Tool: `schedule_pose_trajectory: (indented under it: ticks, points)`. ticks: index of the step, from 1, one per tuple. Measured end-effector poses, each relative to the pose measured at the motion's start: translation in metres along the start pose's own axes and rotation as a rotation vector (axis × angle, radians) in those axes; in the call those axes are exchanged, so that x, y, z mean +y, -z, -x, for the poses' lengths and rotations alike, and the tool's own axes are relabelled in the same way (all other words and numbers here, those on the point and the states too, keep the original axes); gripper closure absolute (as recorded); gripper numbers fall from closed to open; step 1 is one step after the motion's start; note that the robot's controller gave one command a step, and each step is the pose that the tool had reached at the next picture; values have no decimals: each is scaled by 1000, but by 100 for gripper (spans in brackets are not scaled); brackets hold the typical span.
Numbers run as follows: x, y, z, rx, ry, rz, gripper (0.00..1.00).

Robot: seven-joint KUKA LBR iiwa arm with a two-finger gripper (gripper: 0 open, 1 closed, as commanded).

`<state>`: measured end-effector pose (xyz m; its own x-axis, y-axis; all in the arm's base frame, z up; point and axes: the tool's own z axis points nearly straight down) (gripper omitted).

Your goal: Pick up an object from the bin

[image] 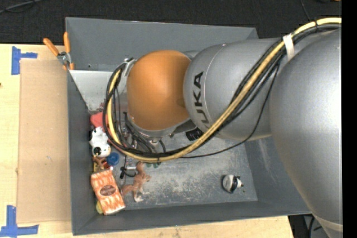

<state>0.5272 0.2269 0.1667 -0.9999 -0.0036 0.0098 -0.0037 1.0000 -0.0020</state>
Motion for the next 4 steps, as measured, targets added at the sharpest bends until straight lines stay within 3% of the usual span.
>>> schedule_pose_trajectory:
  ticks: [1,2,3,4]
  points:
    - [-1,5,2,-7,-5,2,0]
    - [-29,-29,-13,-10,147,4,0]
    - [-75,-90,-26,-3,234,0,0]
    - [-80,-96,-16,-11,410,2,100]
